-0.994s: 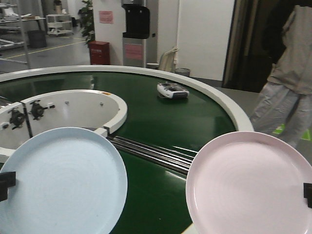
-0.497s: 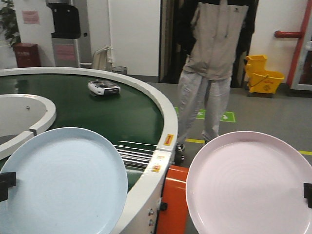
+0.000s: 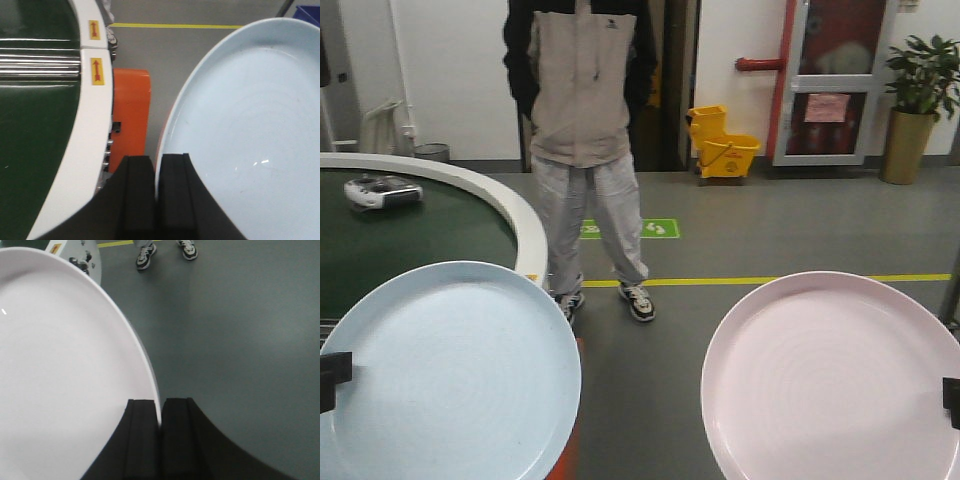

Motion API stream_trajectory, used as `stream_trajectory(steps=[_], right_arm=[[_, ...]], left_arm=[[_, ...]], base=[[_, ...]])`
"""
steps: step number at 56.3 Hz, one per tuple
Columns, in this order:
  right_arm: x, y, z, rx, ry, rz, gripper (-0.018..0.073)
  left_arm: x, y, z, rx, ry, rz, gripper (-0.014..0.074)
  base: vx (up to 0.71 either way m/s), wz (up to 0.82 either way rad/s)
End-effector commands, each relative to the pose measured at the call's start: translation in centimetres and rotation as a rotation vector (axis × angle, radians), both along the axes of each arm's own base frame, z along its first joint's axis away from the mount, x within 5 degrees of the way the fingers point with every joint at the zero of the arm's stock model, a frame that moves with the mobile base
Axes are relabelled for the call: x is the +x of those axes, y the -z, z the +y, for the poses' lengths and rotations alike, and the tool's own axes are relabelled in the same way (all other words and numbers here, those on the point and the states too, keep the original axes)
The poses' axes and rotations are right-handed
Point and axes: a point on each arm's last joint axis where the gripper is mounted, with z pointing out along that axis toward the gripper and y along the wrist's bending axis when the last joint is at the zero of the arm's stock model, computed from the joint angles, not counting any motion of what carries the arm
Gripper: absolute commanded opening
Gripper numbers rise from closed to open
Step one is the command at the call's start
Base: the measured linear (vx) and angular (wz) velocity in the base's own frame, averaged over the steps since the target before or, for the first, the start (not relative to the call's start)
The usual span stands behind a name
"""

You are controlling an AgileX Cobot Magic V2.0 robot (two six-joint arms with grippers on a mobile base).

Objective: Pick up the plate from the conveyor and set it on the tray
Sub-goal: 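Hold both plates raised while the base drives to the steel table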

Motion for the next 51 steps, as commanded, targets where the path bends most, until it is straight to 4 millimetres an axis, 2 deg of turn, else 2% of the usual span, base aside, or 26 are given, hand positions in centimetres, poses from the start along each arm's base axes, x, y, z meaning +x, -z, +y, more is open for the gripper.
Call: stream_trajectory(steps=[1,22,51], right_arm=[[0.01,-1.66,-0.08,0.015,0.011,-0.110,-0.0010],[0.01,-1.66,-0.08,0.015,0.011,-0.111,-0.0010],[0.01,-1.66,-0.07,0.016,0.011,-0.110,-0.0010]], left_arm=[[0.01,-1.67,-0.02,-0.047,-0.019,-0.104,-0.0006],[-0.07,-1.73,-0.01,-0.047,-0.019,-0.108,-0.0006],[0.01,-1.68,-0.02,-0.047,-0.019,-0.105,-0.0006]], base=[[0.05,-0.54],[0.15,-0.60],[0.30,-0.62]])
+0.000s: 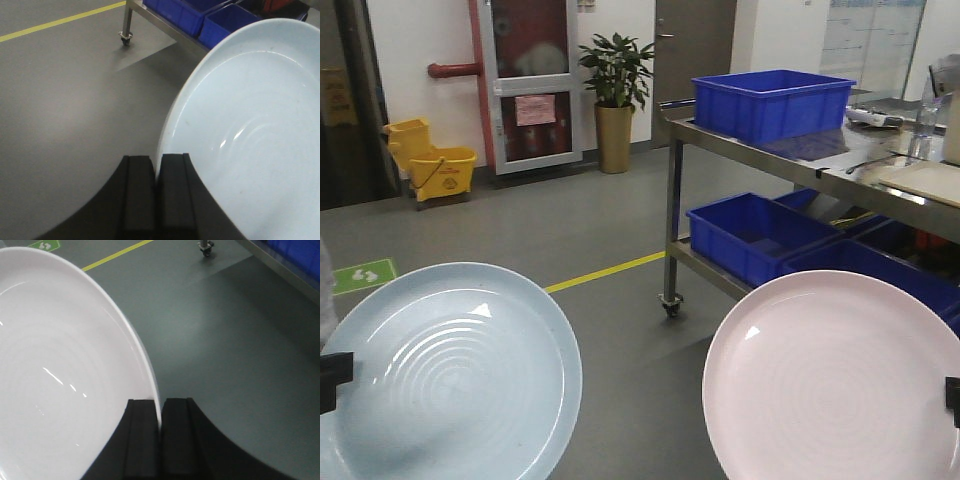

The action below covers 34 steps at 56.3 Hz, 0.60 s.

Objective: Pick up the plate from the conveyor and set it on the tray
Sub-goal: 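Hold both plates raised while the base drives to the steel table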

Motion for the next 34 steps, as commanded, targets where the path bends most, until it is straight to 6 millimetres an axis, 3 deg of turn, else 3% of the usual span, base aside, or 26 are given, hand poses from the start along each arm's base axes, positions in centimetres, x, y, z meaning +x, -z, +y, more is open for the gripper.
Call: stream_trajectory(steps=[1,34], right_arm=[[0.07,-1.63,-0.06,0.016,0.011,-0.108,-0.0010],[0.07,-1.63,-0.06,0.016,0.011,-0.108,-0.0010]], left_arm=[[0.01,-1.68,-0.02,-0.047,-0.019,-0.105,-0.0006],[0.01,-1.68,-0.02,-0.047,-0.019,-0.105,-0.0006]], base=[[0.37,-0.39],[0.45,-0.20]])
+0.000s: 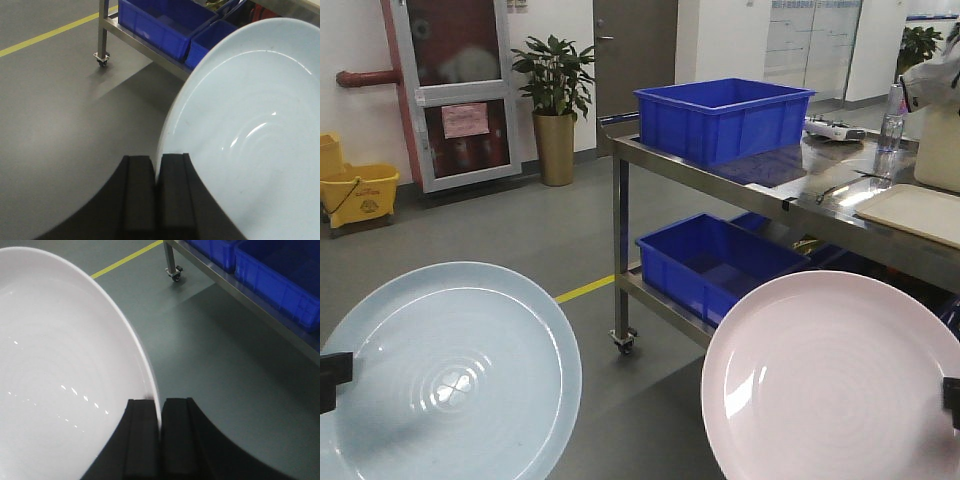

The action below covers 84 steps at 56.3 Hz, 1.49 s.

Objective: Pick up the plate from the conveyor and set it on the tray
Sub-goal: 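Hold both plates raised while the base drives to the steel table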

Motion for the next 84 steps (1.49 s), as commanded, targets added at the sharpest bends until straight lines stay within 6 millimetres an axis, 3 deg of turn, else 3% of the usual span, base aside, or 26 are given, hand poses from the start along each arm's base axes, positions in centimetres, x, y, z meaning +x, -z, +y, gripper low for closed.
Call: stream_trajectory(steps=[1,43,84], right_arm=[[0.07,-1.63,-0.06,0.016,0.011,-0.108,-0.0010],[0.07,-1.64,-0.05,0.019,0.011,-0.109,-0.0010],[0.07,-1.64,-0.05,0.019,0.011,-0.109,-0.0010]], left_arm=[[0.01,-1.68,-0.02,-0.047,-0.019,-0.105,-0.0006],[0.01,-1.68,-0.02,-0.047,-0.019,-0.105,-0.0006],[0.01,-1.68,-0.02,-0.047,-0.019,-0.105,-0.0006]], base=[[0.52,-0.10],[0.57,-0.19],[0.46,-0.45]])
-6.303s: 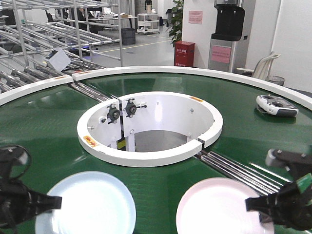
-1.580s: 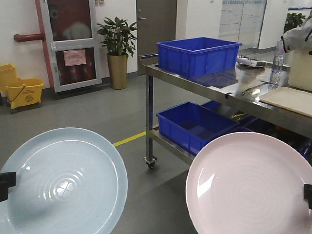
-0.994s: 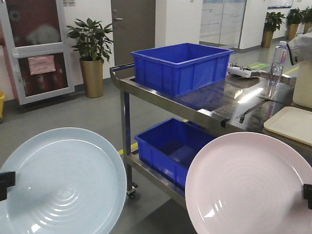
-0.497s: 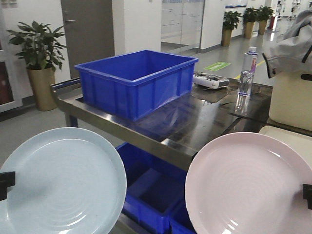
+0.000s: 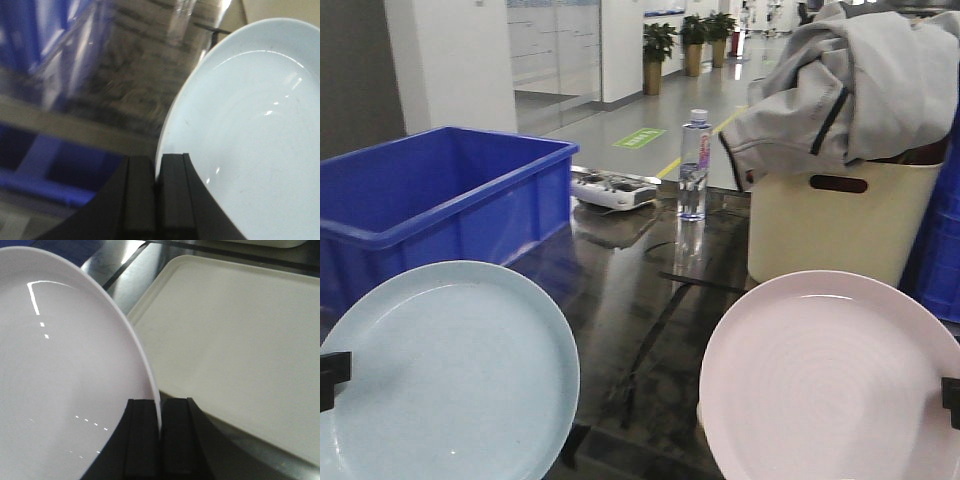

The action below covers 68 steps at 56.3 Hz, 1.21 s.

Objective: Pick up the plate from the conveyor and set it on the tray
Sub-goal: 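Hold both plates raised while the base drives to the steel table, then lower the light blue plate onto the cream tray and open left gripper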

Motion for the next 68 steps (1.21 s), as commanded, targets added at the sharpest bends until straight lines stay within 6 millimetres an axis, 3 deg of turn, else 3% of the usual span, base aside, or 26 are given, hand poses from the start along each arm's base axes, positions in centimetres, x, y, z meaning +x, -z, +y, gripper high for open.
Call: stream_trajectory(steps=[1,35,68], right_arm=[[0.05,-1.65,-0.08,0.015,0.012,-0.111,-0.0010],[0.05,-1.65,-0.08,0.015,0.012,-0.111,-0.0010],[0.05,-1.65,-0.08,0.015,0.012,-0.111,-0.0010]], left_arm=[[0.01,-1.68,-0.02,-0.047,-0.019,-0.105,-0.0006],[0.01,-1.68,-0.02,-0.047,-0.019,-0.105,-0.0006],[0.01,-1.68,-0.02,-0.047,-0.019,-0.105,-0.0006]], base=[[0.37,-0.55],[0.26,-0.57],[0.03,-0.11]])
